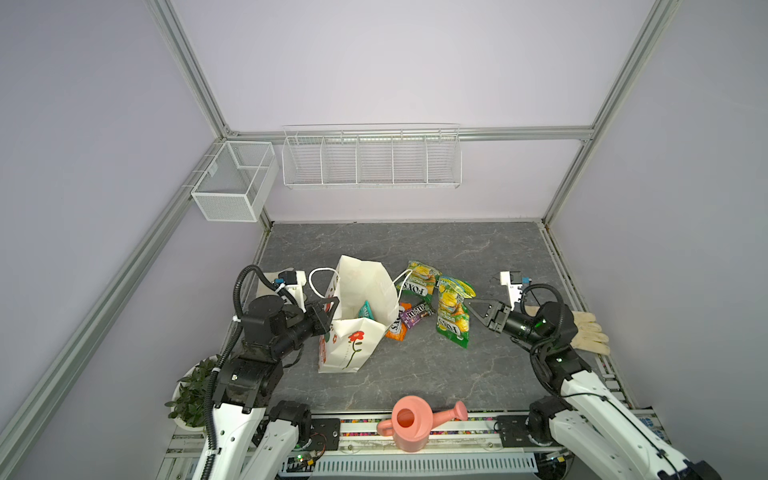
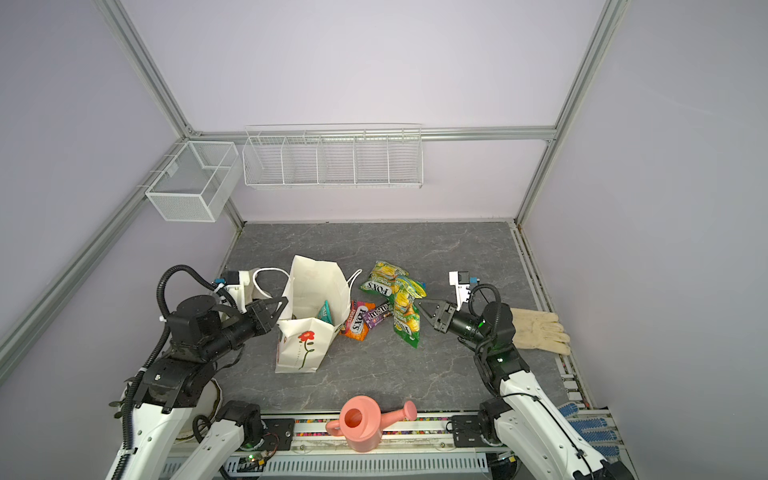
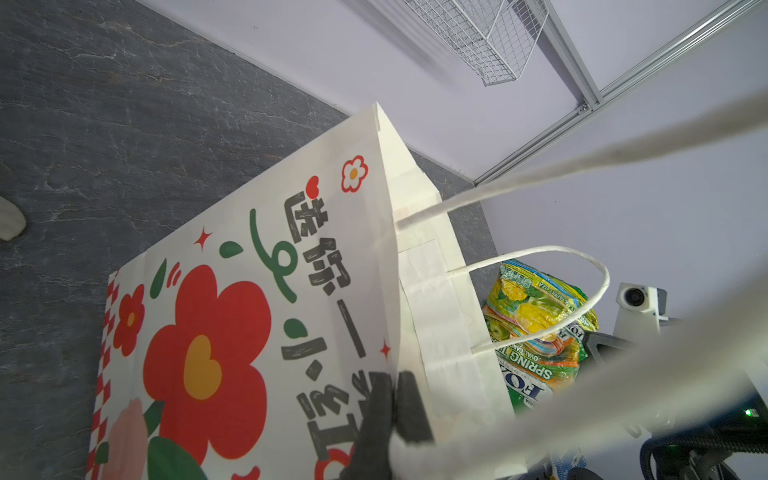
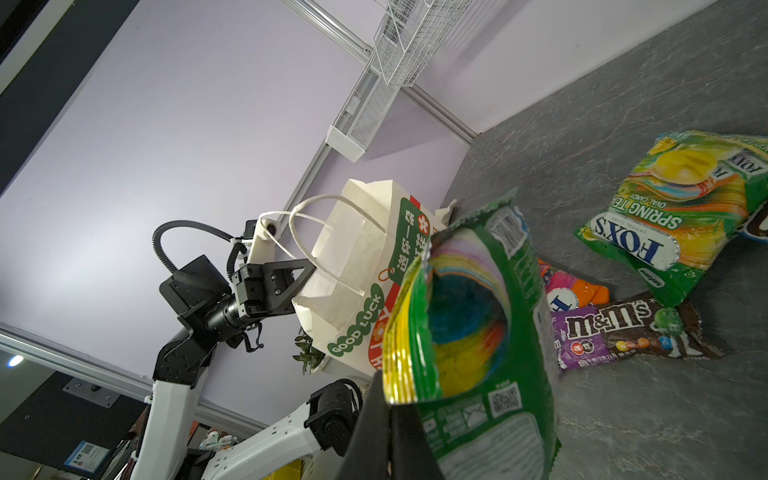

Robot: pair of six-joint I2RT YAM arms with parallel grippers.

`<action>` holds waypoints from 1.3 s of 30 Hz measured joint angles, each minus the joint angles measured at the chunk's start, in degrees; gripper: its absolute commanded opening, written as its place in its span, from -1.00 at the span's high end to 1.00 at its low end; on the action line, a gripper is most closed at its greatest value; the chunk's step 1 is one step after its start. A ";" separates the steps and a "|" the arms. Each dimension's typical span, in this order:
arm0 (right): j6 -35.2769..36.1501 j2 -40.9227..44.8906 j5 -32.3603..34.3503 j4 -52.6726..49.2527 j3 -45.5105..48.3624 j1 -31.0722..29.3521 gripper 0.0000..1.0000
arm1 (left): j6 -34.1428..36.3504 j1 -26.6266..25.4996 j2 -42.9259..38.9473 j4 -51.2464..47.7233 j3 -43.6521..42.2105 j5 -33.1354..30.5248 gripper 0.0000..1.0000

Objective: Place the snacks into the paper bag
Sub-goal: 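Carry the green FOXS bag with the right gripper toward the paper bag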

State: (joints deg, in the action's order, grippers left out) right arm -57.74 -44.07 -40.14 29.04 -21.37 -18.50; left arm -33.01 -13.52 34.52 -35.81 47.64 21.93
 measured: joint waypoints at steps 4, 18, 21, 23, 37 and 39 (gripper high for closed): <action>-1.03 -1.64 -0.02 3.08 -0.07 -0.83 0.88 | 0.00 0.00 -0.02 0.00 -0.07 0.00 1.00; -5.79 -8.55 -0.48 16.13 -1.27 -3.52 0.88 | 0.00 0.00 -0.04 0.39 -0.31 0.00 1.00; -6.88 -10.71 -0.68 18.97 -1.88 -4.22 0.88 | 0.00 0.00 -0.04 0.39 -0.33 0.00 1.00; -7.34 -11.89 -0.72 20.68 -2.32 -4.76 0.89 | 0.00 0.00 -0.09 0.39 -0.35 0.00 1.00; -8.92 -16.50 -1.46 26.75 -6.73 -8.22 0.88 | 0.00 -0.02 -0.24 0.83 -0.68 0.02 1.00; -9.16 -17.51 -1.57 27.65 -7.76 -8.81 0.88 | -0.02 -0.02 -0.24 0.83 -0.68 0.02 1.00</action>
State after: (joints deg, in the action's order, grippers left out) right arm -66.89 -61.58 -41.71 56.69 -29.12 -27.31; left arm -33.04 -13.54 34.28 -34.98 46.96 21.96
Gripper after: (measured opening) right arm 0.061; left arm 0.047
